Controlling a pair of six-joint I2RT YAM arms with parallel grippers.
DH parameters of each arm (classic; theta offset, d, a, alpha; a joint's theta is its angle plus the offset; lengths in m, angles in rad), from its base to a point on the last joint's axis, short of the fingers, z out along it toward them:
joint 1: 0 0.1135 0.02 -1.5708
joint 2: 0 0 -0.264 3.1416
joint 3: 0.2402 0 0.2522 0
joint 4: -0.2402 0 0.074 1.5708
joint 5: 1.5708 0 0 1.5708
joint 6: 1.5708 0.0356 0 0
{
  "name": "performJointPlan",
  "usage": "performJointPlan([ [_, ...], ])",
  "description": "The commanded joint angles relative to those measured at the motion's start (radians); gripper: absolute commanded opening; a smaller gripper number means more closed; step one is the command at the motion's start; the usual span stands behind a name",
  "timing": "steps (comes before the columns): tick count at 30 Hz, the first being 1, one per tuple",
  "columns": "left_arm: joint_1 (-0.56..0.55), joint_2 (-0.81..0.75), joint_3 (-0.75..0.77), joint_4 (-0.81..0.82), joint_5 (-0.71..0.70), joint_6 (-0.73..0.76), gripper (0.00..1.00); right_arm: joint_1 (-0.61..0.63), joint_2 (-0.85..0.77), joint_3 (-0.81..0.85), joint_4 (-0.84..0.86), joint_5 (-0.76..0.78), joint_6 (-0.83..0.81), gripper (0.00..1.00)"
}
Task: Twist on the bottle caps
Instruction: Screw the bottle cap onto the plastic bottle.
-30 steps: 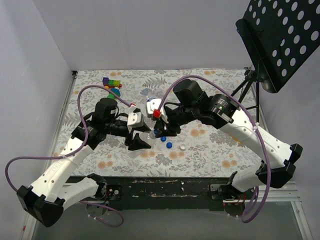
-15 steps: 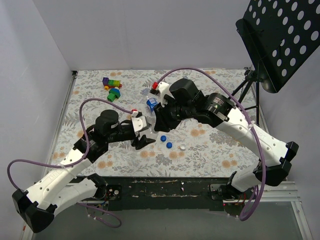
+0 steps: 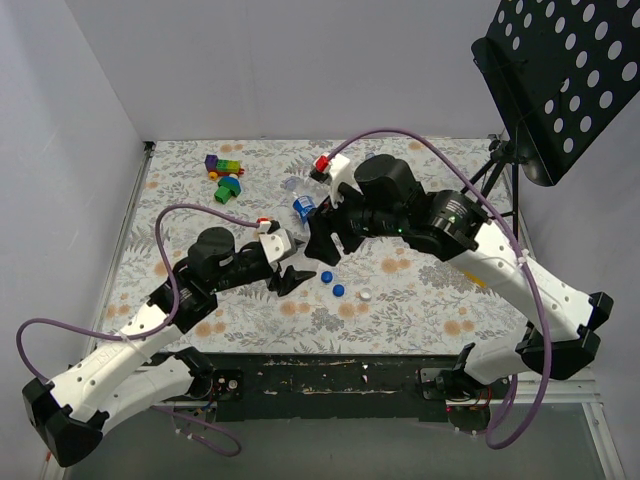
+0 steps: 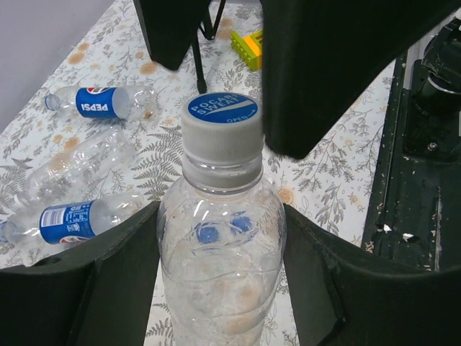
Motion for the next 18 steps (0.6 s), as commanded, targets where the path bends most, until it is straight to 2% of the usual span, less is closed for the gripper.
performJointPlan([
  [1,-0.004,-0.008,-0.015,-0.001,0.056,-0.031,0.0,0.003,-0.062,0.08,-0.001,-0.064,-0.191,0.77],
  [7,-0.004,0.019,0.009,-0.016,0.214,0.0,0.0,0.002,-0.112,0.012,-0.071,-0.29,-0.526,0.74],
  [10,-0.003,0.035,0.032,-0.035,0.271,0.023,0.0,0.002,-0.135,-0.04,-0.095,-0.355,-0.671,0.72],
  [18,-0.004,0.069,0.074,-0.059,0.332,0.048,0.0,0.002,-0.135,-0.06,-0.138,-0.388,-0.835,0.66],
])
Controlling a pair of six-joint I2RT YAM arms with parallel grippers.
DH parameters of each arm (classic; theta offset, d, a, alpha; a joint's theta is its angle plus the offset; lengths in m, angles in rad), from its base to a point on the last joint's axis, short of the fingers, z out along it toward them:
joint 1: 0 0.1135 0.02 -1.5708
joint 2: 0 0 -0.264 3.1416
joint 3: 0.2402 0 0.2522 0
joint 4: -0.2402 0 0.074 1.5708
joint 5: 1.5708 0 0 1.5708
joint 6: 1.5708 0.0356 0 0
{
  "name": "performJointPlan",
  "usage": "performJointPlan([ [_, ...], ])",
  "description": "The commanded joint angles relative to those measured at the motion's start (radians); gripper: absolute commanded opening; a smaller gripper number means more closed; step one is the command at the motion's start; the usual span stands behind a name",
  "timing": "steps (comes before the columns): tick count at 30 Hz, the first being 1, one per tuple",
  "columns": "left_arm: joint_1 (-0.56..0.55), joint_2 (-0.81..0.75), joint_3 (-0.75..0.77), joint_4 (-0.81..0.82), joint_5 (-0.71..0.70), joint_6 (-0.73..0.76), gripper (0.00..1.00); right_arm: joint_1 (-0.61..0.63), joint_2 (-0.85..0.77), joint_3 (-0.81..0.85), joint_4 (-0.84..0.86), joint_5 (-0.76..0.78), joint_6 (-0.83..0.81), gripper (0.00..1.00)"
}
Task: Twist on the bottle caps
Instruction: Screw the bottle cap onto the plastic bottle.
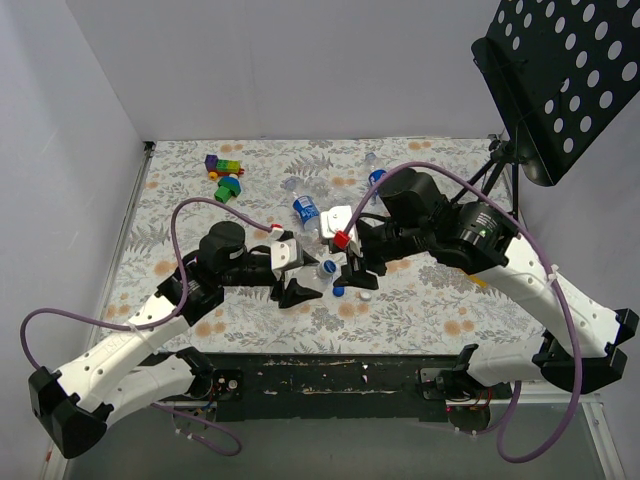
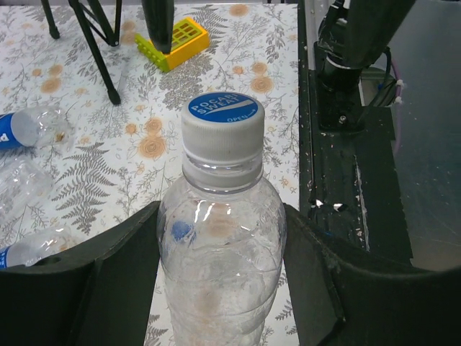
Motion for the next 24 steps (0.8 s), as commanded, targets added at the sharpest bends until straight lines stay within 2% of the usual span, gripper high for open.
performJointPlan([
  [1,-0.002,0.006,0.054,-0.008,0.068,0.027,0.0,0.001,0.001,0.008,-0.024,-0.072,-0.141,0.65],
  [6,-0.004,0.015,0.067,-0.008,0.078,0.031,0.0,0.001,0.022,0.008,-0.03,-0.052,-0.149,0.61],
  [13,-0.004,0.019,0.08,-0.015,0.086,0.039,0.0,0.001,0.042,0.017,-0.036,-0.054,-0.155,0.48],
  [16,-0.004,0.018,0.084,-0.013,0.077,0.045,0.0,0.001,0.058,0.027,-0.042,-0.051,-0.135,0.35],
  [18,-0.005,0.018,0.084,-0.007,0.054,0.047,0.0,0.001,0.065,0.031,-0.042,-0.043,-0.109,0.19],
  [19,-0.004,0.016,0.086,-0.001,0.032,0.047,0.0,0.003,0.074,0.032,-0.036,-0.029,-0.082,0.05],
  [20,-0.002,0.018,0.086,0.004,0.006,0.047,0.0,0.003,0.079,0.032,-0.024,-0.008,-0.042,0.01],
  [22,-0.004,0.016,0.084,0.024,-0.07,0.045,0.0,0.003,0.096,0.034,0.011,0.075,0.085,0.01],
  [24,-0.004,0.009,0.072,0.053,-0.148,0.05,0.0,0.001,0.126,0.05,0.054,0.22,0.289,0.01],
])
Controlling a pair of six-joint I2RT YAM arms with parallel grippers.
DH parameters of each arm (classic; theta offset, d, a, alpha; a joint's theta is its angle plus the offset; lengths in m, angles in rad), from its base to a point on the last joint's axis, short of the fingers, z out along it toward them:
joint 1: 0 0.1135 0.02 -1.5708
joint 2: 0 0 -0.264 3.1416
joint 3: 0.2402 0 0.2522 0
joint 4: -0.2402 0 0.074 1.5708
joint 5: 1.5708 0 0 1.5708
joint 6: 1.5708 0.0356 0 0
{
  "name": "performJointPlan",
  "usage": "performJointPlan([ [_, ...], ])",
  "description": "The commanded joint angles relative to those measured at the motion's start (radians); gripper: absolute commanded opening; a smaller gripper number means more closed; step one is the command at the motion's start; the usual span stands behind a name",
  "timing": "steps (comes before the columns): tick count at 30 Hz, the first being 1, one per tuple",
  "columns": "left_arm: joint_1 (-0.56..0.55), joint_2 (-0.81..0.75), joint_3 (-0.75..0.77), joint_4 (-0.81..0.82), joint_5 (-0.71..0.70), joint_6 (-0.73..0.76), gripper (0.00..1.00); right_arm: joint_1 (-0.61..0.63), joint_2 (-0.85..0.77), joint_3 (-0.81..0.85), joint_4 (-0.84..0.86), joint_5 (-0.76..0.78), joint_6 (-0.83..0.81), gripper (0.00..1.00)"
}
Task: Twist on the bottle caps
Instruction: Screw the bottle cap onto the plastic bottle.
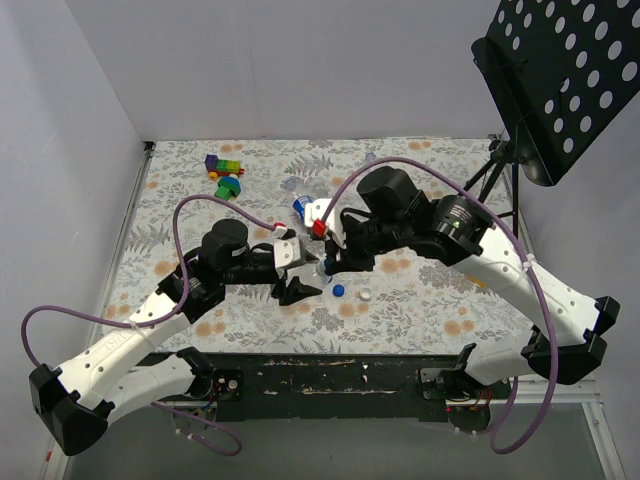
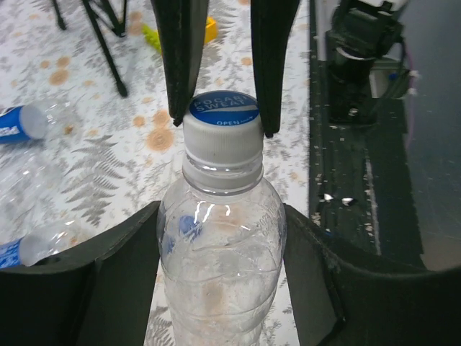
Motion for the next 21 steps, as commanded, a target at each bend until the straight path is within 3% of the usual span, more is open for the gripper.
performJointPlan([
  [1,-0.005,-0.022,0.025,0.113,-0.198,0.018,0.0,0.003,0.079,0.068,0.086,0.277,0.462,0.01],
  [2,-0.003,-0.025,0.017,0.128,-0.233,0.026,0.0,0.002,0.111,0.094,0.066,0.366,0.622,0.01],
  [4,-0.005,-0.039,-0.006,0.16,-0.305,0.041,0.0,-0.003,0.16,0.129,0.005,0.399,0.826,0.01],
  [7,-0.005,-0.053,-0.041,0.199,-0.362,0.05,0.0,-0.003,0.128,0.039,0.105,0.34,0.91,0.01],
  [9,-0.003,-0.053,-0.05,0.197,-0.365,0.052,0.0,-0.004,0.09,0.013,0.17,0.344,0.901,0.13],
  [11,-0.003,-0.054,-0.059,0.19,-0.358,0.044,0.0,-0.004,0.064,0.038,0.19,0.332,0.844,0.4],
  [13,-0.003,-0.053,-0.069,0.179,-0.342,0.036,0.0,-0.004,0.035,0.046,0.215,0.286,0.743,0.61],
  [17,-0.003,-0.041,-0.079,0.154,-0.296,0.035,0.0,-0.004,-0.021,0.032,0.189,0.225,0.458,0.78],
  [21,-0.005,-0.01,-0.076,0.133,-0.218,0.061,0.0,-0.004,-0.07,0.005,0.115,0.173,0.21,0.8],
])
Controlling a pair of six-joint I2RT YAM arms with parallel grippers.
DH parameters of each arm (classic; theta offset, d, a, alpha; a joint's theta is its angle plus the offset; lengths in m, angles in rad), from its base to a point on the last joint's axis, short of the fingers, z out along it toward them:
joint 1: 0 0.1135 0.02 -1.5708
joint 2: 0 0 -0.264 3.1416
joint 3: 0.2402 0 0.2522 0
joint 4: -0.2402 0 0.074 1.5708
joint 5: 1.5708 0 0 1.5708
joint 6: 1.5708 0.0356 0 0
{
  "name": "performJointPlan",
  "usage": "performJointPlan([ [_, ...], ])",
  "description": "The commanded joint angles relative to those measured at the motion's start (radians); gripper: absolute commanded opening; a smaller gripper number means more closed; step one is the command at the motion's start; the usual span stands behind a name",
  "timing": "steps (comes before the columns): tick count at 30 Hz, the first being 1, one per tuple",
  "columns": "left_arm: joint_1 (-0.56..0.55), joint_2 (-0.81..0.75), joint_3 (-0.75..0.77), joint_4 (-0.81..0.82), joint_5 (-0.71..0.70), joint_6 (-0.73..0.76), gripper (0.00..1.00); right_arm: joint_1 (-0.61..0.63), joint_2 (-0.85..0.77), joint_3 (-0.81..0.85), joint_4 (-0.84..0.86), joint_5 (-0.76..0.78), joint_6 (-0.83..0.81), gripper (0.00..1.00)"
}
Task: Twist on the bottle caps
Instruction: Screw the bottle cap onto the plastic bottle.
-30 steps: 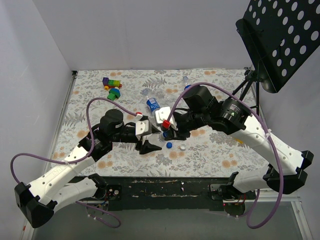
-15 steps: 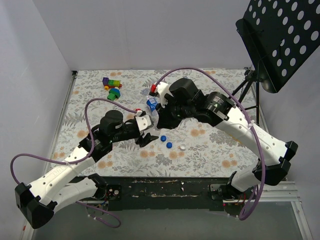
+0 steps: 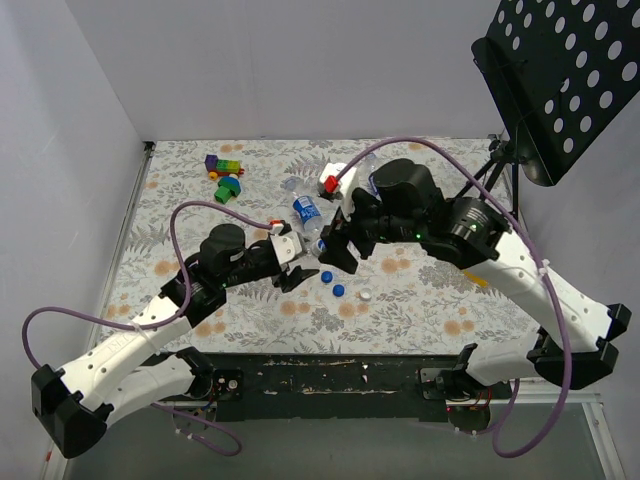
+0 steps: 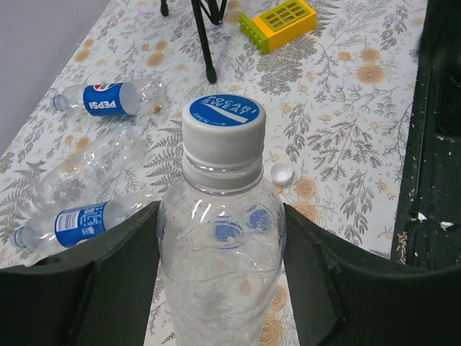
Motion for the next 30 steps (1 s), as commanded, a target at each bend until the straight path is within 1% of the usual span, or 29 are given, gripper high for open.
performJointPlan([
  [1,-0.005,0.02,0.001,-0.008,0.109,0.03,0.0,0.004,-0.077,-0.032,-0.038,-0.117,-0.36,0.8],
  [3,-0.004,0.035,0.013,-0.028,0.184,0.048,0.0,0.004,-0.109,-0.078,-0.043,-0.187,-0.47,0.79],
  [5,-0.004,0.043,0.018,-0.044,0.242,0.058,0.0,0.004,-0.132,-0.121,-0.035,-0.22,-0.572,0.77],
  [9,-0.001,0.049,0.021,-0.042,0.339,0.061,0.0,0.004,-0.124,-0.14,-0.064,-0.297,-0.684,0.75],
  [12,0.009,0.055,0.027,-0.037,0.4,0.058,0.0,0.004,-0.104,-0.123,-0.092,-0.328,-0.719,0.73],
  [15,0.012,0.06,0.035,-0.037,0.44,0.059,0.0,0.004,-0.087,-0.112,-0.099,-0.325,-0.733,0.7],
  [21,0.015,0.056,0.037,-0.036,0.448,0.059,0.0,0.004,-0.048,-0.086,-0.127,-0.349,-0.742,0.6],
  [24,0.016,0.052,0.038,-0.027,0.443,0.055,0.0,0.004,-0.026,-0.074,-0.144,-0.363,-0.744,0.5],
  [27,0.016,0.048,0.04,-0.018,0.43,0.048,0.0,0.006,-0.011,-0.062,-0.158,-0.363,-0.733,0.38],
  [29,0.015,0.04,0.038,-0.008,0.41,0.041,0.0,0.003,-0.003,-0.057,-0.156,-0.363,-0.704,0.26],
  [30,0.016,0.036,0.035,0.007,0.388,0.03,0.0,0.006,-0.002,-0.059,-0.149,-0.359,-0.666,0.14],
])
